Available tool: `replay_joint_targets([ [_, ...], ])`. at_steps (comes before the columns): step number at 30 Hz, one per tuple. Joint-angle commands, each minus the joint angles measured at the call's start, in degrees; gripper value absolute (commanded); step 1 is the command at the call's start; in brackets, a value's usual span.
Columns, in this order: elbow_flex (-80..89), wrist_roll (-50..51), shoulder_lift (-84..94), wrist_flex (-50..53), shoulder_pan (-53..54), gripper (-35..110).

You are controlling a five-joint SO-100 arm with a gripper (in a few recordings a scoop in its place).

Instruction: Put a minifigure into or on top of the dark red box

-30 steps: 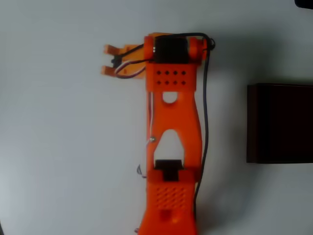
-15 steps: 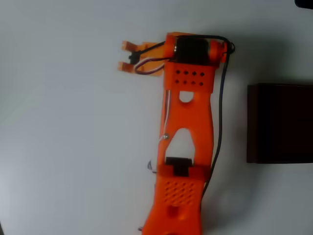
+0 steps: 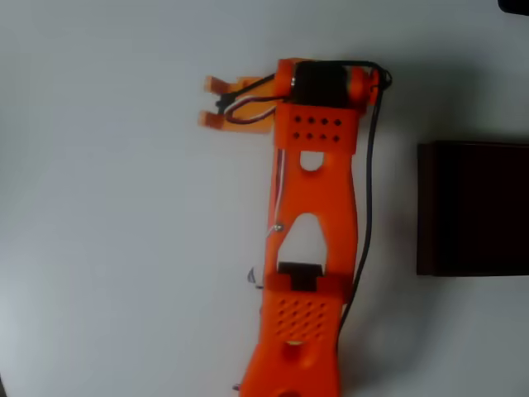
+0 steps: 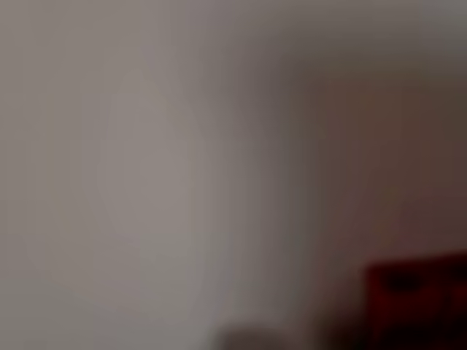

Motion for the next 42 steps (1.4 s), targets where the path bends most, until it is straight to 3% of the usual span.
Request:
replay_joint_targets([
  [1,-1.7,-1.1,1.5,0.9,0.8,24],
  [42,-7.0,-3.8,-4.5,1.0,1.4,20],
])
